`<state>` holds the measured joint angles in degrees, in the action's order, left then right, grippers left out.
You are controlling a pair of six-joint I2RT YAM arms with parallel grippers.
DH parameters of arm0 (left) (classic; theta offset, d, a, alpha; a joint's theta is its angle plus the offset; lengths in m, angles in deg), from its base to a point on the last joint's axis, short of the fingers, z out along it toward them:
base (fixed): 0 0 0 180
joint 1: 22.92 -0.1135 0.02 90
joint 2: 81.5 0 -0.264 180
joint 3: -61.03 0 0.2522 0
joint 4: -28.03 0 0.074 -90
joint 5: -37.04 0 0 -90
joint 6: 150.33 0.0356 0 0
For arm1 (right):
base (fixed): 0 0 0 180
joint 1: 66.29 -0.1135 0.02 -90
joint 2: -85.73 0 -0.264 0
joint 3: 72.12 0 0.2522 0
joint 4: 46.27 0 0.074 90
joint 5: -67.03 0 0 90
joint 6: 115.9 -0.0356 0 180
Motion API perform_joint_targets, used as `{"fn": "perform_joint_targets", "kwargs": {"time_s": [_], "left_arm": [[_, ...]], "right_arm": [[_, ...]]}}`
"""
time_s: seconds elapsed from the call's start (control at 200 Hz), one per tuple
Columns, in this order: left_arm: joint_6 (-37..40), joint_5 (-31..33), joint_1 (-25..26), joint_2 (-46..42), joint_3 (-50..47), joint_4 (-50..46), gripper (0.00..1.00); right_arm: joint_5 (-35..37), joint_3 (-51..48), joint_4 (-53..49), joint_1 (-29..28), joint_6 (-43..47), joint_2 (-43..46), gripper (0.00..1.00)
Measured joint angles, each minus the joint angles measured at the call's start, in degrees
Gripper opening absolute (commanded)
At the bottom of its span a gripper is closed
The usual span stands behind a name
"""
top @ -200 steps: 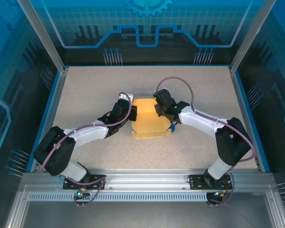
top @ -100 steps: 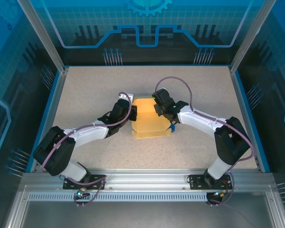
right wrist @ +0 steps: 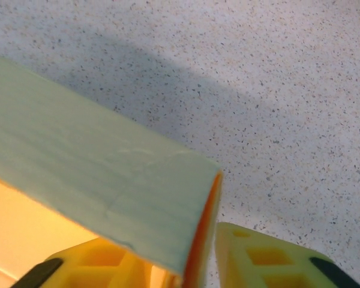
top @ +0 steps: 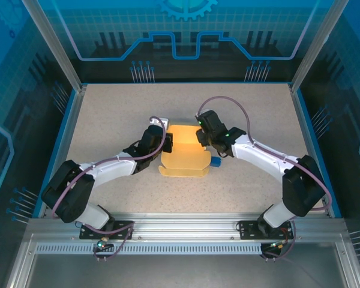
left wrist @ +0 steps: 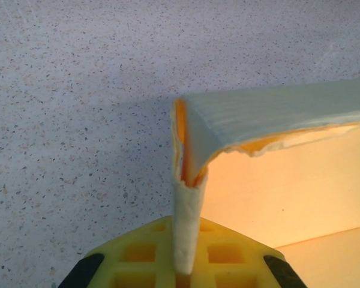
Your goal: Fold the paper box
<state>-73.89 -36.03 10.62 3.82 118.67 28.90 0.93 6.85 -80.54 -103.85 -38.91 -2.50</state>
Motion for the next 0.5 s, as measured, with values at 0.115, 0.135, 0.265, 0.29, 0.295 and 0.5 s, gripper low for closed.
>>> {"fn": "perform_joint_targets", "kwargs": {"time_s": [0.115, 0.135, 0.265, 0.29, 0.295, 0.5], "left_arm": [[0.0, 0.0, 0.0, 0.0, 0.0, -0.9, 0.07], [0.0, 0.0, 0.0, 0.0, 0.0, -0.9, 0.07], [0.1, 0.1, 0.0, 0.0, 0.0, -1.2, 0.07], [0.2, 0.2, 0.0, 0.0, 0.0, -1.2, 0.07], [0.2, 0.2, 0.0, 0.0, 0.0, -1.2, 0.07], [0.2, 0.4, 0.0, 0.0, 0.0, -1.5, 0.07]], "right_arm": [[-1.2, 0.0, -0.1, 0.3, -0.2, 1.1, 0.53], [-1.6, 0.0, -0.1, 0.4, -0.2, 1.2, 0.54], [-4.7, -0.7, -0.1, 1.3, -0.8, 3.0, 0.58], [-5.7, -1.0, -0.1, 1.6, -1.0, 3.7, 0.58], [-5.8, -1.0, -0.1, 1.6, -1.0, 3.8, 0.59], [-11.7, -3.4, 0.0, 3.4, -2.4, 8.9, 0.54]]}}
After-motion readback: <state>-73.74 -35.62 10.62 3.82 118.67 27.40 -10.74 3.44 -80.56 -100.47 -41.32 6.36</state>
